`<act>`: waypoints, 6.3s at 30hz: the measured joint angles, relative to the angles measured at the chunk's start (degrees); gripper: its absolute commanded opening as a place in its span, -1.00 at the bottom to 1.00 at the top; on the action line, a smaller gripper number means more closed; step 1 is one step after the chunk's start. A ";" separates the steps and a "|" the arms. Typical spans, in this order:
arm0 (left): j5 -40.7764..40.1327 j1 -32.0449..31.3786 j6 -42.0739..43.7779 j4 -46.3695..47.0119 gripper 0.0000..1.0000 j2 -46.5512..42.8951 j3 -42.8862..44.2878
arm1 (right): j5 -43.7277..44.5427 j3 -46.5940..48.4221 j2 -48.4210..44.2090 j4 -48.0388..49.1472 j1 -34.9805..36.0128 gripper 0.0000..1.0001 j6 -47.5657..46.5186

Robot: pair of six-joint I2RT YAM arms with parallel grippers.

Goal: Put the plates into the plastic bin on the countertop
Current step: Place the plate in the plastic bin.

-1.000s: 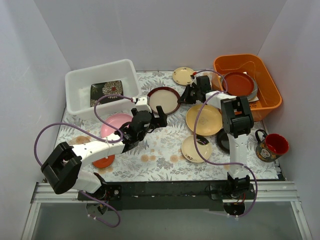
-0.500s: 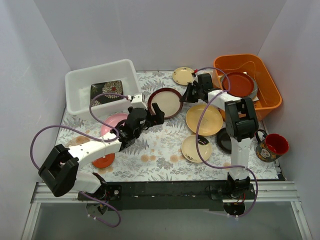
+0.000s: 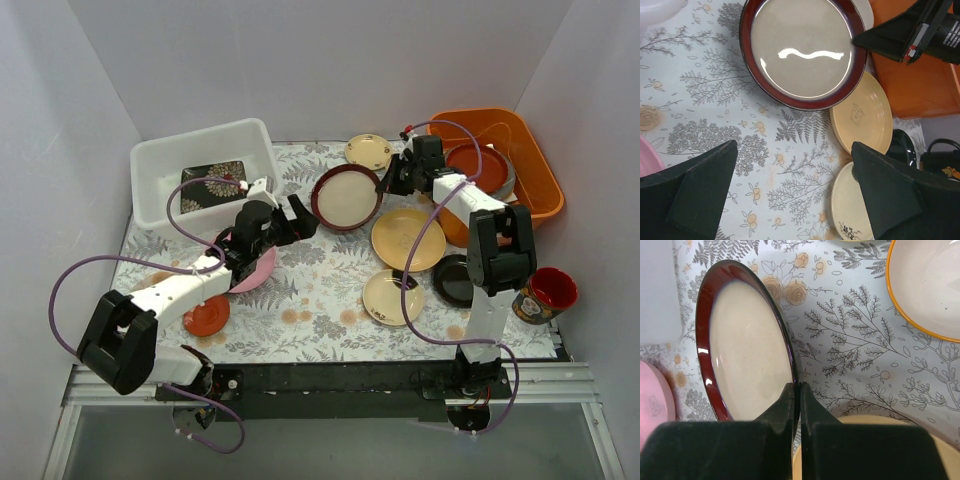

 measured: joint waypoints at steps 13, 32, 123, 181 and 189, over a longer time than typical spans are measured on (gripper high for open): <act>5.92 -0.13 -6.86 8.15 0.96 2.82 -3.19 | -3.91 -2.32 -9.60 -2.36 -0.44 -0.97 0.11; 4.35 -0.13 -14.45 24.74 0.48 6.19 -6.71 | -12.22 -15.78 -23.19 1.60 -0.48 -0.97 4.76; 19.91 42.12 -25.59 13.46 -1.00 -3.69 -1.68 | -21.24 -30.29 -30.91 17.31 -0.15 0.55 12.02; 25.79 50.14 -17.18 -7.87 -0.98 30.93 23.96 | -22.93 -37.81 -31.06 16.83 -0.15 0.50 10.47; 25.75 50.60 -15.23 -10.75 -0.86 31.47 26.08 | -22.97 -37.81 -31.06 16.83 -0.15 0.50 10.47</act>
